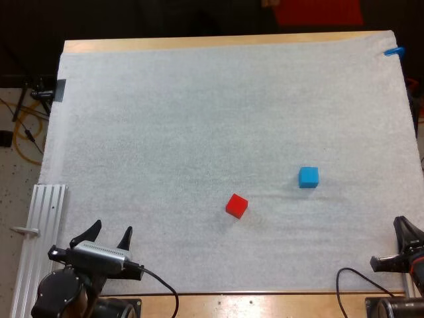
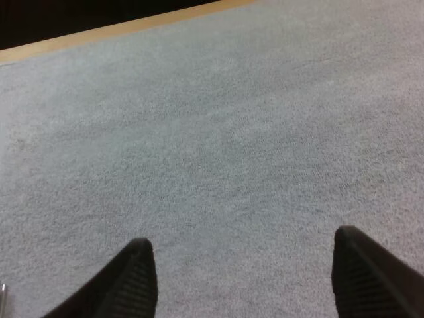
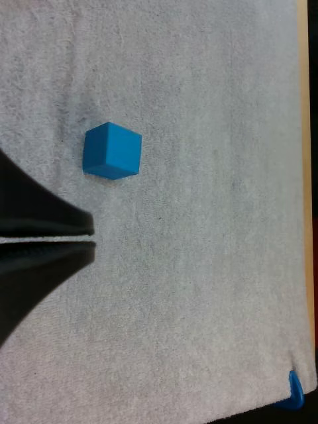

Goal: Stack red cube on blue cube

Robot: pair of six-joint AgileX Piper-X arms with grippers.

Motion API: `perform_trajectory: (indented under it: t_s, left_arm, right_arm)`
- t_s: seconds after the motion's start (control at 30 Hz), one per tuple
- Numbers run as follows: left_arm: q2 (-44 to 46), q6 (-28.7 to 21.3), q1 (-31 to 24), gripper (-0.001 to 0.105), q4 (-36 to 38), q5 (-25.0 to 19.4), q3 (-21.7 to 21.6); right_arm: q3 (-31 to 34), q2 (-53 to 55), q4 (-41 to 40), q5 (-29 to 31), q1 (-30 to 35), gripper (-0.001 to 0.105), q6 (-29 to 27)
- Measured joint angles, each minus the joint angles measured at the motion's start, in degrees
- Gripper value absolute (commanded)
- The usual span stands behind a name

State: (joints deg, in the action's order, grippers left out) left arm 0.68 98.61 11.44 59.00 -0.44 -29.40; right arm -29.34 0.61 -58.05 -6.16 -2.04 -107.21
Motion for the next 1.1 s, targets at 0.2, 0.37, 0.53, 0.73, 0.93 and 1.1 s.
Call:
perform_trajectory:
  t_s: [0.2,0.37,0.53,0.73,0.93,1.1]
  left_arm:
    - [0.0,-1.4,0.0,0.055,0.0,2.5,0.0]
    - [0.0,-3.8,0.0,0.055,0.0,6.2,0.0]
    - [0.0,-8.6,0.0,0.055,2.3,6.4,-1.5]
    - [-2.4,-10.1,0.0,0.055,3.8,11.9,-7.0]
    - [-7.8,-10.2,1.7,0.055,3.8,18.0,-9.5]
    - [-11.5,-11.1,7.4,0.055,4.1,19.6,-10.9]
  right_arm:
    - [0.0,0.0,0.0,0.0,0.0,0.0,0.0]
    - [0.0,0.0,0.0,0.0,0.0,0.0,0.0]
    - [-1.7,-1.2,-2.2,-2.0,0.0,0.0,-1.6]
    - [-7.3,-8.9,-2.6,-5.8,0.0,0.0,-3.7]
    - [-12.0,-17.2,-2.6,-11.1,-3.0,0.0,-5.3]
    - [-16.0,-25.1,-4.0,-11.2,-7.7,0.0,-7.7]
